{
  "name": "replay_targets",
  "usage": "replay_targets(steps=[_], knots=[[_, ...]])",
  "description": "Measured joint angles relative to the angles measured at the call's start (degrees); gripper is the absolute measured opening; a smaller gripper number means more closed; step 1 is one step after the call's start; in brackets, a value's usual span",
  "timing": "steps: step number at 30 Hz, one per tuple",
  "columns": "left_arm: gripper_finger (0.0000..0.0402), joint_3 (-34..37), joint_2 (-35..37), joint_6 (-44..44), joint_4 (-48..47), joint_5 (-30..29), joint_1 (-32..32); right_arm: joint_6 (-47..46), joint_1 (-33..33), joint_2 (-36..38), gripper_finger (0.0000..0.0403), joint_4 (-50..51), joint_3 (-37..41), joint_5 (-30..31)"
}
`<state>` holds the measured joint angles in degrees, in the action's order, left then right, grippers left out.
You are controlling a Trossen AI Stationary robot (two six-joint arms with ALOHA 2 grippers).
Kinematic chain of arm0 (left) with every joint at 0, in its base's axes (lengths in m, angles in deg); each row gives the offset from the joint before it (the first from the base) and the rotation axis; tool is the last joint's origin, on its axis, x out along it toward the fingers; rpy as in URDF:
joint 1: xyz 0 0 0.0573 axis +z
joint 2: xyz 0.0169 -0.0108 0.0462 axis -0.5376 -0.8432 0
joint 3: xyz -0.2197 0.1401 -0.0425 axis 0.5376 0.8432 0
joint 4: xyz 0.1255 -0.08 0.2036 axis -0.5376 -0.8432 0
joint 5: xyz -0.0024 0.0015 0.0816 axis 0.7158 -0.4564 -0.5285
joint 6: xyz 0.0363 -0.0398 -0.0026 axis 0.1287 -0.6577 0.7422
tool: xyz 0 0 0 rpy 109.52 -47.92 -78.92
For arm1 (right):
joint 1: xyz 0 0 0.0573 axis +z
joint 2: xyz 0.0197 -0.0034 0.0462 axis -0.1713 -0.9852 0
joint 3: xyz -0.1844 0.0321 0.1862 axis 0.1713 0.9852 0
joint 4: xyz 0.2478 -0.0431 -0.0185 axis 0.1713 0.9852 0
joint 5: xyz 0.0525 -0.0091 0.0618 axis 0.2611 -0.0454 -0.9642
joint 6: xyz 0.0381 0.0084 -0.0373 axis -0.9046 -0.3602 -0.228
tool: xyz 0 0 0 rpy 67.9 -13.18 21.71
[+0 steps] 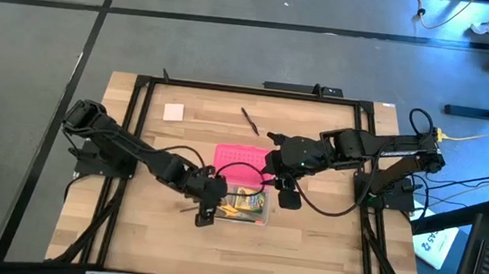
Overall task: Pack school essentials
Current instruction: Put the black pencil into the pink supply box
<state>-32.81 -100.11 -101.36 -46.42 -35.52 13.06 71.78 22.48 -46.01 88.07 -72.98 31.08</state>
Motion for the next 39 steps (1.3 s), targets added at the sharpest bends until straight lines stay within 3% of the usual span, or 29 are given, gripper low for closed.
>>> replay_targets(steps=[7,16,39], knots=[[0.0025,-4.6,0.0,6.2,0.5,4.3,2.6,0.0,0.0,0.0,0.0133,0.0,0.0,0.0],[0.0026,-10.4,0.0,15.5,2.8,2.0,3.3,0.0,0.0,0.0,0.0133,0.8,0.0,0.0],[0.0026,-10.5,-8.1,16.9,9.7,0.9,4.1,0.1,0.0,0.0,0.0133,3.6,0.0,0.0]])
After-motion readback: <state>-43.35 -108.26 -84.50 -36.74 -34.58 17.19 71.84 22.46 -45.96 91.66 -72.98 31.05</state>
